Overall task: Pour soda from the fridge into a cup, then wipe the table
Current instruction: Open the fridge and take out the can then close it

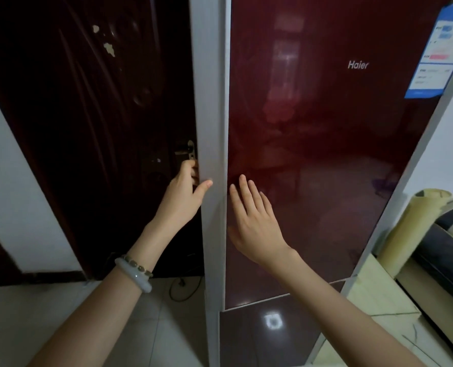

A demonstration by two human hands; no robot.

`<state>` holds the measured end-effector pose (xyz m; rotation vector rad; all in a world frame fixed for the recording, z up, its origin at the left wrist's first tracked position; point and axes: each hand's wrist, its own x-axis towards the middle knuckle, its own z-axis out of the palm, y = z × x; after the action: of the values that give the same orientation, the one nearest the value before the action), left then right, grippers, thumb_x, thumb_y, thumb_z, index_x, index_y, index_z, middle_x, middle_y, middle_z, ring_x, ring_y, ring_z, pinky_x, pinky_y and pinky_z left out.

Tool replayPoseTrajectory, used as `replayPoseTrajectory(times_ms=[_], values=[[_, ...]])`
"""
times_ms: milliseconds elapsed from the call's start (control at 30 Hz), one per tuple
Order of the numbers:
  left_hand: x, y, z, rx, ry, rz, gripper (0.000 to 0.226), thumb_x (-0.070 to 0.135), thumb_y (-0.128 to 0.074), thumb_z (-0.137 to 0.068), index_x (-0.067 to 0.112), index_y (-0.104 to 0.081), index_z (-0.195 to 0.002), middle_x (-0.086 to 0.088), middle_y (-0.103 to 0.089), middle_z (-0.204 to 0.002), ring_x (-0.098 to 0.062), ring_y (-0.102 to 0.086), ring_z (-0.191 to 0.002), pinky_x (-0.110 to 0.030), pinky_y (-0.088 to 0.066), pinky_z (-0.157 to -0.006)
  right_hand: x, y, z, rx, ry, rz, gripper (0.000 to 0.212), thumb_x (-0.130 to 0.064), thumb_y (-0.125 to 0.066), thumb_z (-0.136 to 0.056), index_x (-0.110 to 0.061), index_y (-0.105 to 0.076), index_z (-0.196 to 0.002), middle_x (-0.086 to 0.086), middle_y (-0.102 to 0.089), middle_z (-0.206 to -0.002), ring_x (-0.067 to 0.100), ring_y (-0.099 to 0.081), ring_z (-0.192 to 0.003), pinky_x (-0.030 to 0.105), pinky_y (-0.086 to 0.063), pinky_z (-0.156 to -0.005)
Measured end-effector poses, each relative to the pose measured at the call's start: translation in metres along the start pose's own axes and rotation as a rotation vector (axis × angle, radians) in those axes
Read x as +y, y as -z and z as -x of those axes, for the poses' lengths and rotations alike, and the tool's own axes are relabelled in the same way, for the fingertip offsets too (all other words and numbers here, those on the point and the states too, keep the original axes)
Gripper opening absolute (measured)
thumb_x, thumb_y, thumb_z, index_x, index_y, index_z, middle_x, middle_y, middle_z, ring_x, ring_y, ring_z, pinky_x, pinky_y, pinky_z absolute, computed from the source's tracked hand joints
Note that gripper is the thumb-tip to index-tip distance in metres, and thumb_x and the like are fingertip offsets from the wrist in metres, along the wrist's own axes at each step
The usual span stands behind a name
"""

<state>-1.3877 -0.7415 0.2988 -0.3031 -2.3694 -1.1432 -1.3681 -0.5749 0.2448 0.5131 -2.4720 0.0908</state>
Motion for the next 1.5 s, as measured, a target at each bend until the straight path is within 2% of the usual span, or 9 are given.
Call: replayPoseTrajectory(times_ms=[100,367,533,833,1000,1100,1233,1400,1500], values=[[0.009,0.004,0.014,-0.011,-0.010,0.007,0.048,0.021,-0.061,-0.091,0.012,-0.040,-0.133,0.009,-0.051,-0.108,0.000,-0.052,-0.088,-0.003,-0.037,-0.066,0.000,0.014,0.015,-0.008,-0.007,-0.034,0.074,-0.027,-0.057,-0.076,-0.002,-0.035,-0.142,0.022,-0.027,-0.151,0.037,-0.031,-0.137,0.049,-0.038,-0.105],[0.031,0.011,0.060,-0.042,-0.053,0.090,0.048,0.024,-0.070,-0.083,0.014,-0.048,-0.125,0.004,-0.059,-0.104,-0.007,-0.060,-0.091,-0.014,-0.044,-0.075,-0.013,0.042,0.069,-0.047,-0.070,-0.082,0.081,-0.031,-0.059,-0.079,0.001,-0.024,-0.146,0.025,-0.018,-0.152,0.038,-0.027,-0.139,0.045,-0.031,-0.110],[0.063,0.008,0.102,-0.038,-0.118,0.159,0.035,0.019,-0.073,-0.080,0.017,-0.057,-0.111,0.015,-0.060,-0.091,-0.001,-0.061,-0.085,-0.008,-0.046,-0.074,-0.013,0.062,0.111,-0.031,-0.100,-0.105,0.080,-0.043,-0.045,-0.086,0.001,-0.016,-0.147,0.024,-0.014,-0.154,0.033,-0.025,-0.140,0.042,-0.031,-0.110],[0.121,-0.018,0.185,0.012,-0.230,0.156,0.049,0.016,-0.068,-0.084,0.006,-0.052,-0.129,-0.003,-0.064,-0.111,-0.011,-0.062,-0.099,-0.024,-0.051,-0.087,-0.006,0.115,0.196,-0.015,-0.104,-0.147,0.082,-0.045,-0.050,-0.090,-0.007,-0.009,-0.150,0.016,-0.014,-0.156,0.024,-0.030,-0.139,0.026,-0.020,-0.108],[0.167,-0.039,0.231,0.010,-0.250,0.204,0.049,0.014,-0.065,-0.086,0.010,-0.050,-0.133,0.001,-0.059,-0.122,-0.005,-0.059,-0.106,-0.013,-0.046,-0.090,0.008,0.141,0.250,-0.041,-0.120,-0.173,0.086,-0.041,-0.057,-0.089,-0.011,-0.005,-0.151,0.016,-0.009,-0.157,0.028,-0.038,-0.133,0.032,-0.034,-0.105],[0.195,-0.053,0.256,-0.031,-0.256,0.231,0.049,0.012,-0.062,-0.089,0.011,-0.047,-0.135,0.009,-0.052,-0.121,-0.001,-0.054,-0.110,-0.004,-0.040,-0.091,0.017,0.160,0.278,-0.010,-0.168,-0.168,0.085,-0.039,-0.057,-0.089,-0.007,-0.006,-0.150,0.014,-0.011,-0.157,0.026,-0.036,-0.136,0.034,-0.037,-0.106],[0.233,-0.077,0.285,-0.111,-0.317,0.290,0.052,0.008,-0.060,-0.089,0.010,-0.043,-0.138,0.007,-0.048,-0.126,-0.001,-0.049,-0.116,-0.004,-0.037,-0.095,0.034,0.178,0.313,0.055,-0.243,-0.125,0.083,-0.028,-0.063,-0.087,0.002,-0.015,-0.147,0.019,-0.021,-0.154,0.025,-0.030,-0.140,0.033,-0.037,-0.107],[0.268,-0.109,0.307,-0.333,-0.355,0.357,0.063,0.014,-0.060,-0.090,0.025,-0.031,-0.144,0.014,-0.040,-0.138,0.004,-0.040,-0.128,-0.006,-0.031,-0.101,0.068,0.193,0.347,0.127,-0.436,0.000,0.078,-0.026,-0.061,-0.087,0.001,-0.017,-0.146,0.020,-0.030,-0.150,0.028,-0.034,-0.138,0.042,-0.043,-0.103],[0.277,-0.127,0.319,-0.399,-0.416,0.315,0.062,0.014,-0.059,-0.090,0.026,-0.030,-0.144,0.010,-0.041,-0.144,0.000,-0.035,-0.133,-0.016,-0.028,-0.107,0.093,0.203,0.364,0.184,-0.534,0.081,0.073,-0.026,-0.062,-0.087,0.001,-0.024,-0.143,0.020,-0.038,-0.146,0.028,-0.040,-0.134,0.043,-0.046,-0.099]])
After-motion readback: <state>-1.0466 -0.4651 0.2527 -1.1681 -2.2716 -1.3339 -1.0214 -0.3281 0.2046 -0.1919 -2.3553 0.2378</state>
